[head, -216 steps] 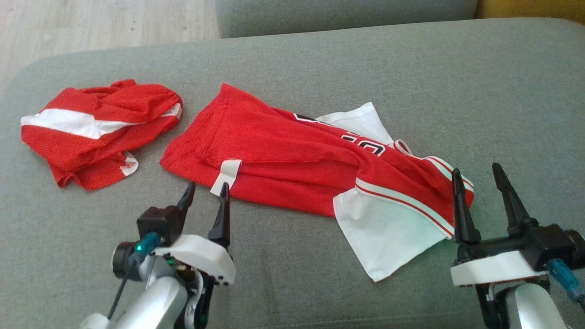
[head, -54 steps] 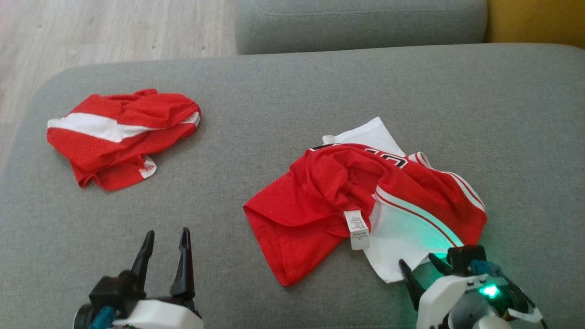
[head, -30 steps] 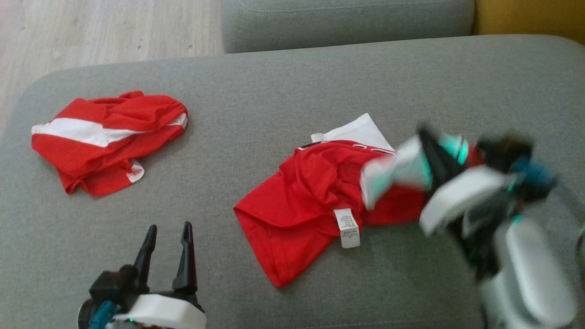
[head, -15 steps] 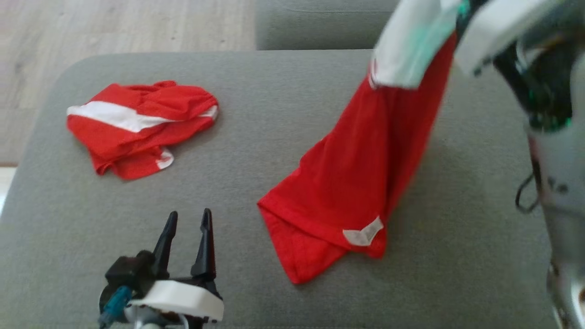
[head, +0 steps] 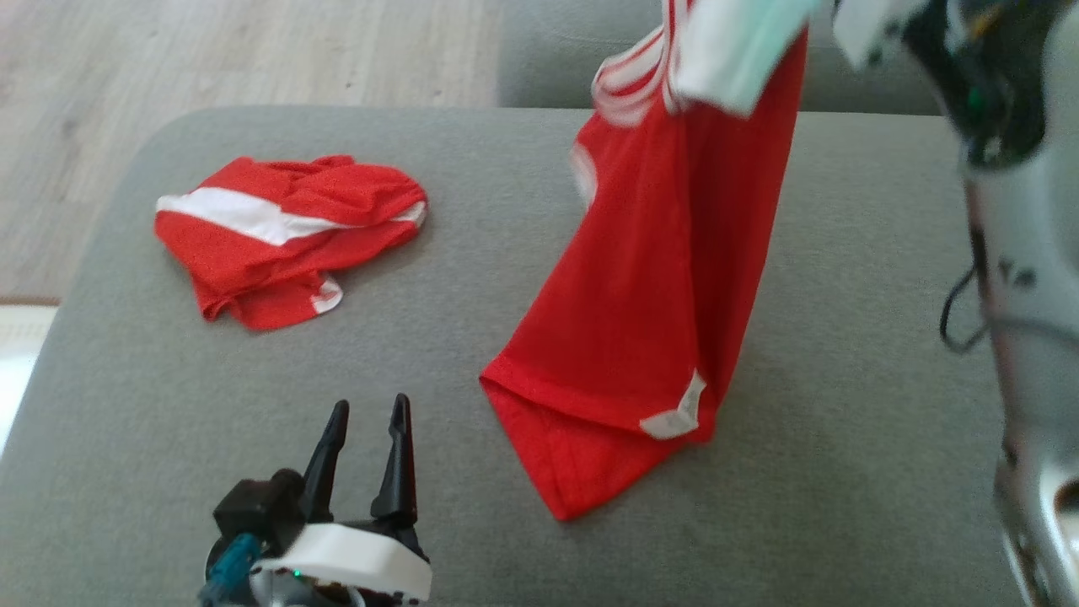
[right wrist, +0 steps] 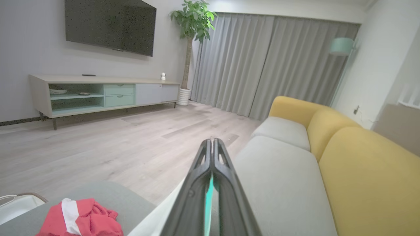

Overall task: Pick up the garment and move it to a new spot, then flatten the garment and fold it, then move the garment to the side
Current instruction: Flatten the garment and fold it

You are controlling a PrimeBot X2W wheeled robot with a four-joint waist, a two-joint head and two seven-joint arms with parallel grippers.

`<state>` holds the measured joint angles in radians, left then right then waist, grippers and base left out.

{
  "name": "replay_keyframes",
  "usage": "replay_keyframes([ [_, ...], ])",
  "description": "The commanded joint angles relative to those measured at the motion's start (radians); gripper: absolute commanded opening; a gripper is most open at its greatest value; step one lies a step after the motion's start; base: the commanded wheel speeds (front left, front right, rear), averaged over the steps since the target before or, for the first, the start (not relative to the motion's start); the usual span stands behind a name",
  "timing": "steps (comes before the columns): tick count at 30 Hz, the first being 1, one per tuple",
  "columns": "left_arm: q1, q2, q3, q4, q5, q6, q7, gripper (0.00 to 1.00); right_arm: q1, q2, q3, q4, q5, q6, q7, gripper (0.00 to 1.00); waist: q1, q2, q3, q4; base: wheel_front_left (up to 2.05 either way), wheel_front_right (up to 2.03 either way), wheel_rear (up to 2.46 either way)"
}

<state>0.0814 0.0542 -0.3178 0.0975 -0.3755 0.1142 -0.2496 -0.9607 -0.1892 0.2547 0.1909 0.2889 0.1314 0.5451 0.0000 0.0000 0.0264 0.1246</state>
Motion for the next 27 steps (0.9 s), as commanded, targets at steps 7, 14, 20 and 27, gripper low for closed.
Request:
replay_keyframes([
  [7, -0.017, -0.004, 0.049, -0.026, 0.011, -0.022, -0.012, 1.00, 0.221, -0.038, -0.118, -0.068, -0.014, -0.001, 0.028, 0.00, 0.0000, 0.0000, 0.006, -0.088, 0.00, 0.00, 0.00],
  [14, -0.040, -0.004, 0.052, -0.008, 0.023, -0.054, -0.012, 1.00, 0.383, -0.102, -0.214, -0.029, -0.066, -0.001, 0.058, 0.00, 0.0000, 0.0000, 0.043, -0.130, 0.00, 0.00, 0.00],
  [20, -0.070, -0.004, 0.045, 0.014, 0.034, -0.081, -0.012, 1.00, 0.461, -0.130, -0.277, 0.077, -0.119, -0.001, 0.055, 0.00, 0.0000, 0.0000, 0.078, -0.135, 0.00, 0.00, 0.00],
  [27, -0.075, -0.004, 0.045, 0.032, 0.045, -0.103, -0.012, 1.00, 0.499, -0.148, -0.281, 0.186, -0.172, -0.001, 0.014, 0.83, 0.0000, 0.0000, 0.089, -0.126, 0.00, 0.00, 0.00],
])
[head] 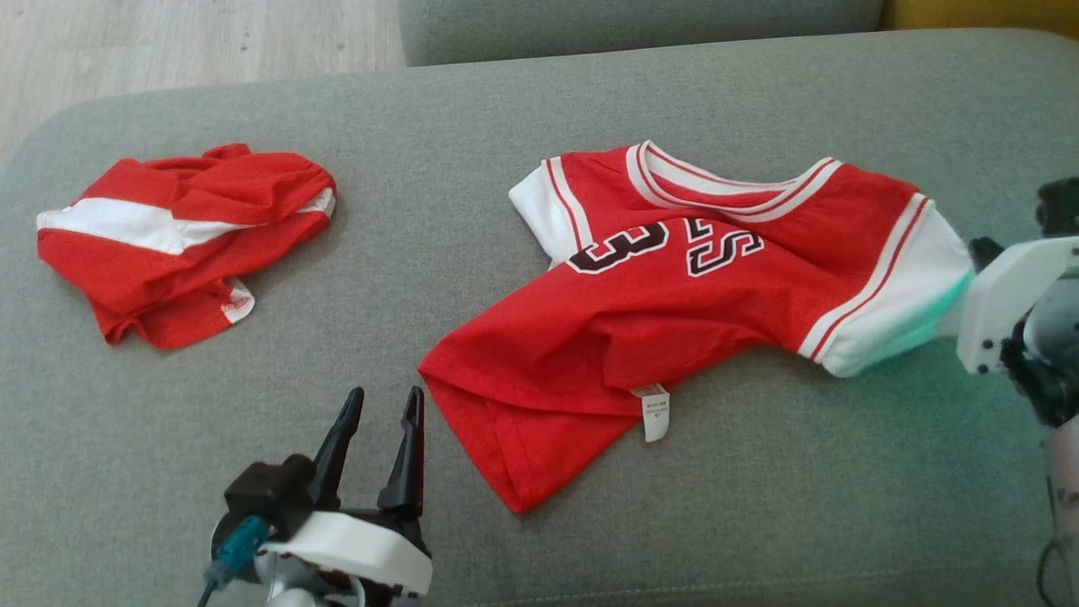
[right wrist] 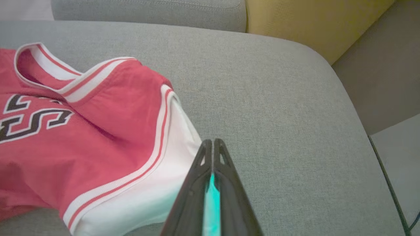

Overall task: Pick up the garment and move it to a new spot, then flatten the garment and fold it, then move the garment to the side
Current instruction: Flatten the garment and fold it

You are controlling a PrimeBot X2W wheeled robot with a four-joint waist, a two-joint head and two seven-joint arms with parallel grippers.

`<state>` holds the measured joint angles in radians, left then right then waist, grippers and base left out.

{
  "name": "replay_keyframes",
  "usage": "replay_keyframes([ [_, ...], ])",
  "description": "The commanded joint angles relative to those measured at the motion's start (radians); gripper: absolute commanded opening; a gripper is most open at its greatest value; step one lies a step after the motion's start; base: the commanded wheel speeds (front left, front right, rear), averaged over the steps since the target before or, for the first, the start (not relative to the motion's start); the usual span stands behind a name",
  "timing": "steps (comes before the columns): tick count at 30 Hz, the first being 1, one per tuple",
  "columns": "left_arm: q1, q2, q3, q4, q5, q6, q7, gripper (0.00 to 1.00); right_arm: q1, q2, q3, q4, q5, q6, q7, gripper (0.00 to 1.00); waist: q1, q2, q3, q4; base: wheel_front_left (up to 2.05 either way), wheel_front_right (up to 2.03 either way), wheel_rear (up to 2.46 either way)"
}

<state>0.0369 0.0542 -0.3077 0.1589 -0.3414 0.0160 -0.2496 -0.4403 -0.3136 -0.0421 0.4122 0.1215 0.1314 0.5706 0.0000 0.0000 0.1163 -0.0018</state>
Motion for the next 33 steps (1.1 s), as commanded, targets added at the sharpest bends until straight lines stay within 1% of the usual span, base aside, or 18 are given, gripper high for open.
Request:
replay_keyframes([
  [1, -0.030, -0.004, 0.037, -0.029, 0.012, -0.007, -0.012, 1.00, -0.019, -0.027, 0.022, -0.029, -0.011, -0.001, -0.017, 1.00, 0.0000, 0.0000, -0.001, 0.000, 0.00, 0.00, 0.00],
  [5, -0.022, -0.004, 0.045, -0.027, 0.016, -0.008, -0.012, 1.00, -0.011, -0.039, 0.042, -0.038, -0.035, -0.001, -0.047, 1.00, 0.0000, 0.0000, -0.008, -0.009, 0.00, 0.00, 0.00],
  [8, -0.017, -0.004, 0.048, -0.027, 0.018, -0.005, -0.012, 1.00, -0.004, -0.035, 0.036, -0.074, -0.046, -0.001, -0.084, 1.00, 0.0000, 0.0000, -0.017, -0.021, 0.00, 0.00, 0.00],
  [12, -0.007, -0.004, 0.049, -0.029, 0.019, -0.003, -0.012, 1.00, 0.016, -0.002, 0.017, -0.162, -0.060, -0.001, -0.157, 1.00, 0.0000, 0.0000, -0.032, -0.042, 0.00, 0.00, 0.00],
  [17, 0.002, -0.004, 0.046, -0.032, 0.018, 0.003, -0.012, 1.00, 0.090, 0.066, -0.030, -0.306, -0.094, -0.001, -0.263, 1.00, 0.0000, 0.0000, -0.047, -0.063, 0.00, 0.00, 0.00],
  [20, 0.009, -0.004, 0.045, -0.035, 0.017, 0.005, -0.012, 1.00, 0.169, 0.126, -0.052, -0.386, -0.125, -0.001, -0.334, 1.00, 0.0000, 0.0000, -0.054, -0.071, 0.00, 0.00, 0.00],
  [24, 0.014, -0.004, 0.044, -0.037, 0.018, 0.004, -0.012, 1.00, 0.281, 0.211, -0.092, -0.448, -0.176, -0.001, -0.444, 1.00, 0.0000, 0.0000, -0.056, -0.076, 0.00, 0.00, 0.00],
  [26, 0.014, -0.004, 0.044, -0.037, 0.019, 0.003, -0.012, 1.00, 0.335, 0.240, -0.104, -0.452, -0.192, -0.001, -0.511, 1.00, 0.0000, 0.0000, -0.054, -0.077, 0.00, 0.00, 0.00],
  [27, 0.014, -0.004, 0.044, -0.037, 0.019, 0.003, -0.012, 1.00, 0.335, 0.240, -0.104, -0.452, -0.192, -0.001, -0.511, 1.00, 0.0000, 0.0000, -0.054, -0.077, 0.00, 0.00, 0.00],
  [28, 0.014, -0.004, 0.043, -0.036, 0.020, 0.002, -0.012, 1.00, 0.357, 0.250, -0.113, -0.446, -0.195, -0.001, -0.547, 1.00, 0.0000, 0.0000, -0.055, -0.078, 0.00, 0.00, 0.00],
  [31, 0.013, -0.004, 0.041, -0.033, 0.023, 0.000, -0.012, 1.00, 0.413, 0.261, -0.134, -0.405, -0.229, -0.001, -0.672, 1.00, 0.0000, 0.0000, -0.056, -0.082, 0.00, 0.00, 0.00],
  [32, 0.011, -0.004, 0.037, -0.031, 0.024, -0.002, -0.012, 1.00, 0.439, 0.263, -0.146, -0.364, -0.203, -0.001, -0.751, 1.00, 0.0000, 0.0000, -0.055, -0.084, 0.00, 0.00, 0.00],
  [33, 0.009, -0.004, 0.036, -0.030, 0.024, -0.002, -0.012, 1.00, 0.449, 0.263, -0.148, -0.345, -0.199, -0.001, -0.779, 1.00, 0.0000, 0.0000, -0.055, -0.085, 0.00, 0.00, 0.00],
])
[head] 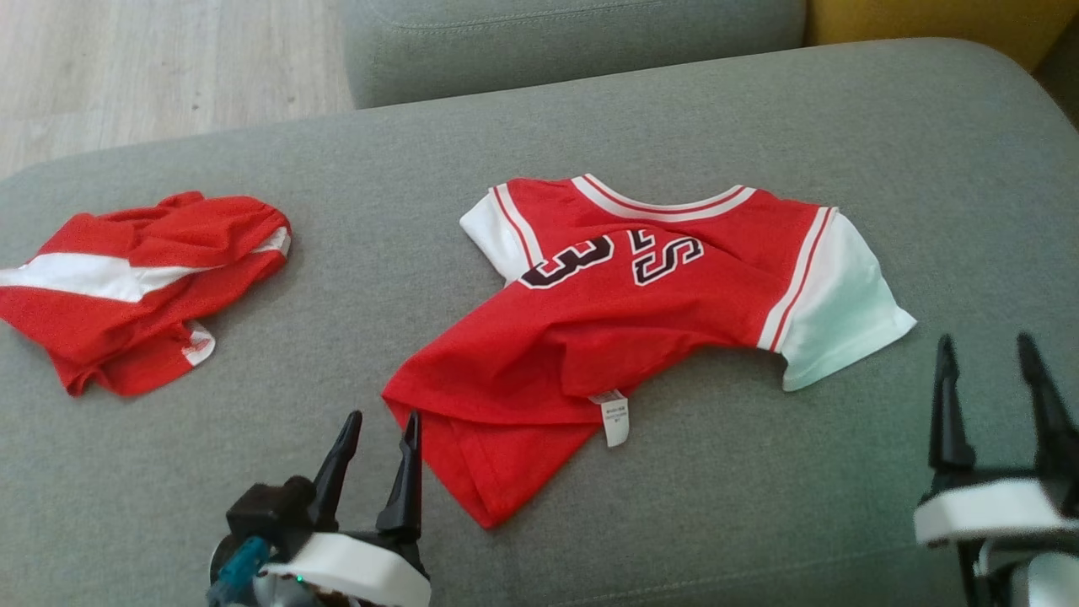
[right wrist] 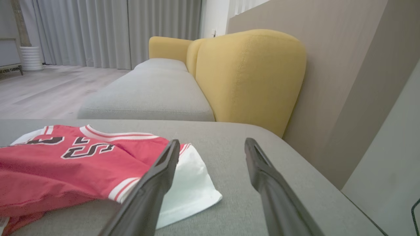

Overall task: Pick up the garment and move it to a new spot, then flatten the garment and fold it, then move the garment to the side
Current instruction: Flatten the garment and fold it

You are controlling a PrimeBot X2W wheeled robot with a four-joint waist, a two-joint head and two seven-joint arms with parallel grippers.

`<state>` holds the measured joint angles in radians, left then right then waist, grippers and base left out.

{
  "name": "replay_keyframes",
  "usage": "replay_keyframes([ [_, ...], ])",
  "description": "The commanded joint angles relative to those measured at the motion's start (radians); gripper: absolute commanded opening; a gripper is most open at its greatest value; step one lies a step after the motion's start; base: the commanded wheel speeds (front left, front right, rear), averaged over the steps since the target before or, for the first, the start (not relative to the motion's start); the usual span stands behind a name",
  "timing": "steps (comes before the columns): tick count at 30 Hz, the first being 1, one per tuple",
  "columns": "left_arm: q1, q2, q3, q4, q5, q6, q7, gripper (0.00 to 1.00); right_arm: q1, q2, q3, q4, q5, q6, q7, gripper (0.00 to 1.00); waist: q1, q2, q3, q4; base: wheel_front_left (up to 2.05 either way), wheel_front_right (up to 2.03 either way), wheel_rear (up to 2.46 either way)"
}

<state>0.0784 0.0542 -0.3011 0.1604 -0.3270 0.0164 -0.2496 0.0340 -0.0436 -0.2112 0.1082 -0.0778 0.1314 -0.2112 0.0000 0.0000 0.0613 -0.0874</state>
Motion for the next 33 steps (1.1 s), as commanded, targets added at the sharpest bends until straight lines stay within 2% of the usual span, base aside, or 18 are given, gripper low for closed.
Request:
replay_keyframes([
  [1, -0.033, -0.004, 0.029, -0.031, 0.010, -0.002, -0.012, 1.00, -0.021, -0.007, 0.021, -0.027, 0.008, -0.001, -0.018, 1.00, 0.0000, 0.0000, 0.000, -0.002, 0.00, 0.00, 0.00],
  [5, -0.033, -0.004, 0.026, -0.028, 0.011, -0.003, -0.012, 1.00, -0.015, -0.007, 0.024, -0.004, 0.022, -0.001, -0.049, 1.00, 0.0000, 0.0000, -0.003, -0.011, 0.00, 0.00, 0.00],
  [12, -0.031, -0.004, 0.021, -0.017, 0.012, -0.005, -0.012, 1.00, 0.005, -0.007, 0.090, -0.017, 0.031, -0.001, -0.050, 1.00, 0.0000, 0.0000, -0.015, -0.009, 0.00, 0.00, 0.00],
  [23, -0.050, -0.004, -0.012, -0.002, 0.027, -0.007, -0.012, 1.00, 0.016, -0.007, 0.131, -0.007, 0.054, -0.001, -0.050, 1.00, 0.0000, 0.0000, -0.014, 0.001, 0.00, 0.00, 0.00],
  [33, -0.147, -0.004, -0.108, 0.138, 0.062, -0.028, -0.012, 1.00, 0.012, -0.007, 0.174, 0.008, 0.085, -0.001, -0.050, 1.00, 0.0000, 0.0000, 0.013, -0.030, 0.00, 0.00, 0.00],
])
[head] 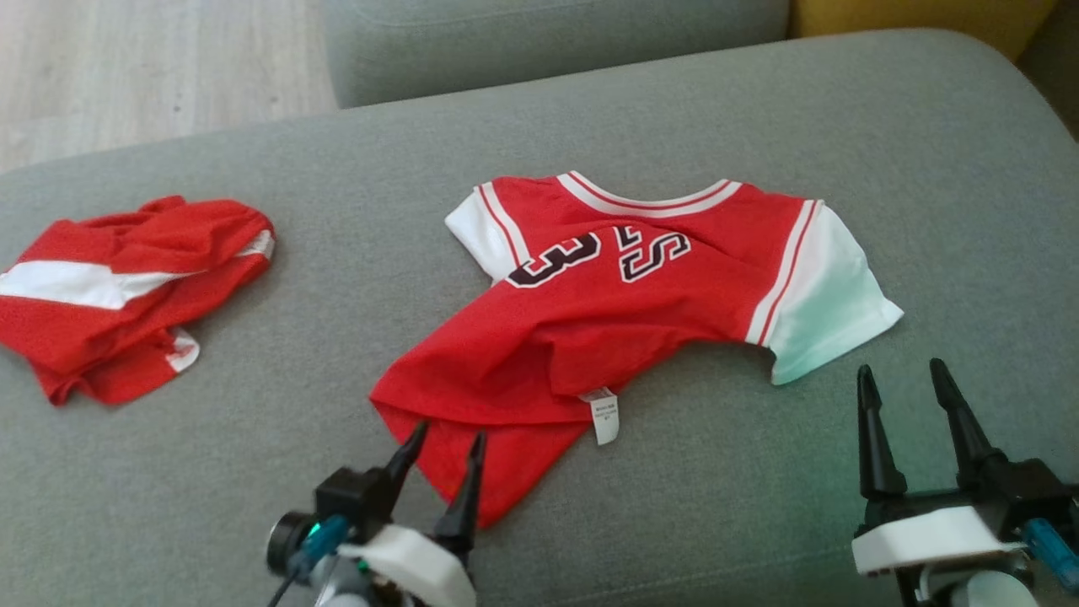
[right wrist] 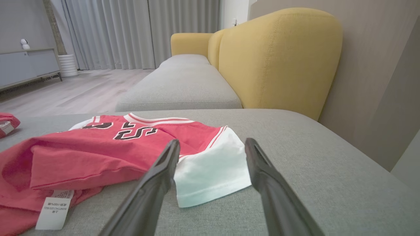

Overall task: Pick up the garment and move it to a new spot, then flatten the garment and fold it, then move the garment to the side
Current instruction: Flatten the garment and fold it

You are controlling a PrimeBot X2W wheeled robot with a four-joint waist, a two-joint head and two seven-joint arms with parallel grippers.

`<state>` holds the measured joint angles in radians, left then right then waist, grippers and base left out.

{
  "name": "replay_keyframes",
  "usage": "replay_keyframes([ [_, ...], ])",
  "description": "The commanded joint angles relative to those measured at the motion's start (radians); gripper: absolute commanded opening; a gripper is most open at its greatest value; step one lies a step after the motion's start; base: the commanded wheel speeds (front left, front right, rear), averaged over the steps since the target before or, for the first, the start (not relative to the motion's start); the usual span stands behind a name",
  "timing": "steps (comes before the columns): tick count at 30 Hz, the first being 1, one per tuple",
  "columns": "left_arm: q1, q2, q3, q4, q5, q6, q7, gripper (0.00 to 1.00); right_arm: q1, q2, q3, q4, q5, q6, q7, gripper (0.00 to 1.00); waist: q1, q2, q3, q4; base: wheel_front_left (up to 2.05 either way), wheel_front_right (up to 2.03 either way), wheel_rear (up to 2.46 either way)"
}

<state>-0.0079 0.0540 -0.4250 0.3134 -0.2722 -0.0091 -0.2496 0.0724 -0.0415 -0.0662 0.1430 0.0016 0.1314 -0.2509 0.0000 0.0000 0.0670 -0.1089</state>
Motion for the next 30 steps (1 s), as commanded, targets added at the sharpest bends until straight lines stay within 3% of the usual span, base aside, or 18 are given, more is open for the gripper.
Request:
replay_keyframes([
  [1, -0.078, -0.004, 0.000, 0.006, 0.005, -0.003, -0.012, 1.00, -0.028, -0.009, 0.034, -0.026, 0.008, -0.001, -0.011, 1.00, 0.0000, 0.0000, 0.011, -0.013, 0.00, 0.00, 0.00],
  [10, -0.234, -0.004, -0.141, 0.207, -0.006, -0.004, 0.009, 1.00, -0.054, -0.009, 0.056, -0.028, 0.025, -0.001, -0.011, 1.00, 0.0000, 0.0000, 0.056, -0.058, 0.00, 0.00, 0.00],
  [16, -0.314, -0.004, -0.208, 0.315, -0.035, 0.029, 0.032, 1.00, -0.063, -0.009, 0.059, -0.021, 0.044, -0.001, -0.011, 1.00, 0.0000, 0.0000, 0.074, -0.081, 0.00, 0.00, 0.00],
  [30, -0.389, -0.004, -0.301, 0.412, -0.088, 0.062, 0.007, 1.00, -0.074, -0.009, 0.053, -0.015, 0.067, -0.001, -0.011, 1.00, 0.0000, 0.0000, 0.090, -0.094, 0.00, 0.00, 0.00],
])
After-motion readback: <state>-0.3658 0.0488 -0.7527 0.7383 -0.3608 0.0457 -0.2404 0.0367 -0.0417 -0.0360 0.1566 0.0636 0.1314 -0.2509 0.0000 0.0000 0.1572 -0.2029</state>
